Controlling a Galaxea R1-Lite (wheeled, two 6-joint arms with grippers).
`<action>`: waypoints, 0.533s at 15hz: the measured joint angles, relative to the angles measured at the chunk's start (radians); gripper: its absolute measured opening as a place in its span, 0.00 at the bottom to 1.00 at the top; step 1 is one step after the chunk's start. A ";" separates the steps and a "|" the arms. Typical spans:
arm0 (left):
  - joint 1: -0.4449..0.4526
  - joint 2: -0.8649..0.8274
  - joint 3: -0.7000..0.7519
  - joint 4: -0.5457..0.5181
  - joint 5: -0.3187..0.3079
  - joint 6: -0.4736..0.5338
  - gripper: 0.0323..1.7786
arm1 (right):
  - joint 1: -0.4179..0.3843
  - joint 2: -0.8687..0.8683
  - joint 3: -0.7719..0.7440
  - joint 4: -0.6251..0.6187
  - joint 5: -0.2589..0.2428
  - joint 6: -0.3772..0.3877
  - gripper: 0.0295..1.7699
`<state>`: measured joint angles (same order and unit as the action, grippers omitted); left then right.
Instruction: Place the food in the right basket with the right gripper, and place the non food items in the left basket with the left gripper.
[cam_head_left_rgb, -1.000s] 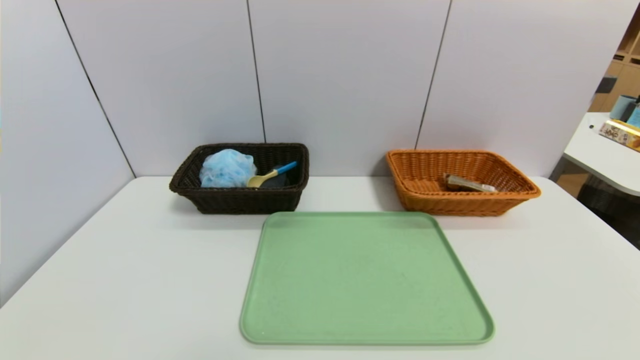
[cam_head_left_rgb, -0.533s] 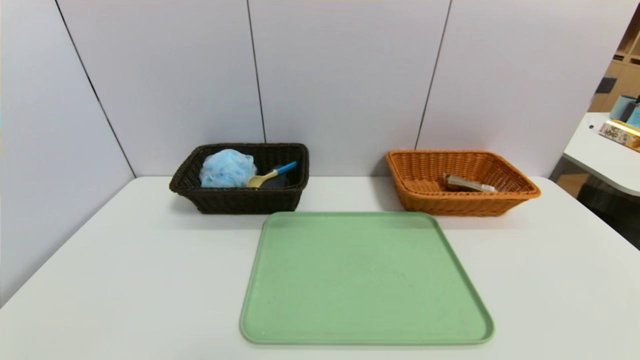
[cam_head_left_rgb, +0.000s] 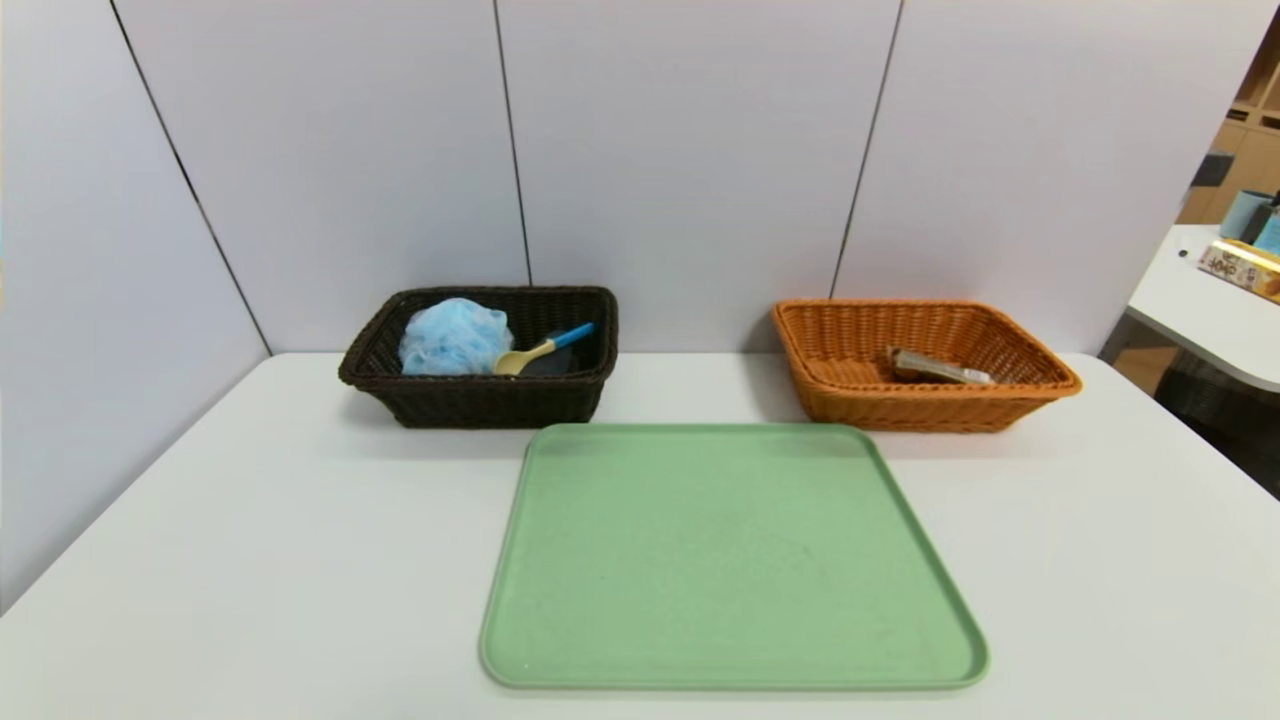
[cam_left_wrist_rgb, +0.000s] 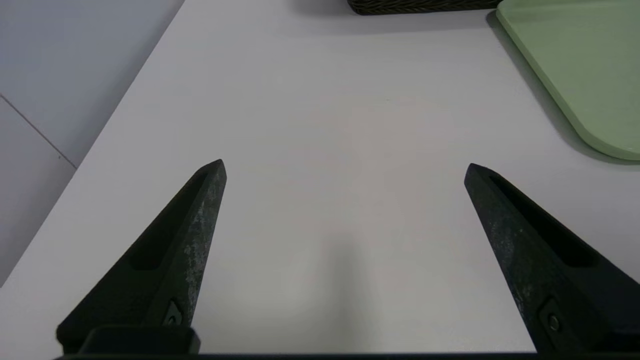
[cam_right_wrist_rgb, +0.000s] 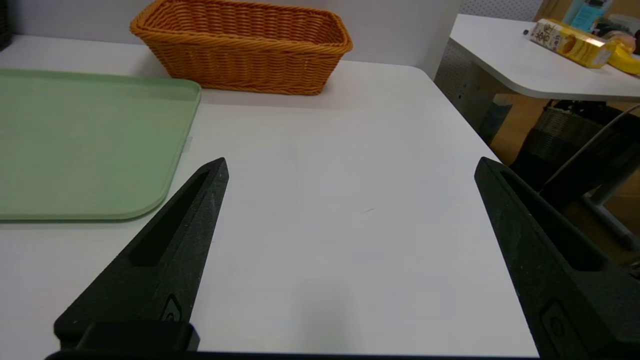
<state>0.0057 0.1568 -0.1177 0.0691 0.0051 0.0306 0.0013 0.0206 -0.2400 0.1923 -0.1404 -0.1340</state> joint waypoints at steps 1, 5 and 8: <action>0.000 -0.008 0.017 -0.005 -0.008 0.000 0.95 | 0.000 -0.008 0.023 -0.015 0.008 -0.001 0.96; -0.002 -0.058 0.069 -0.008 -0.029 -0.005 0.95 | 0.000 -0.021 0.151 -0.140 0.030 -0.003 0.96; -0.003 -0.094 0.074 -0.008 -0.030 -0.002 0.95 | 0.000 -0.021 0.203 -0.217 0.084 0.001 0.96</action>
<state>0.0023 0.0623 -0.0440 0.0611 -0.0249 0.0283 0.0013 -0.0009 -0.0368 -0.0249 -0.0566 -0.1326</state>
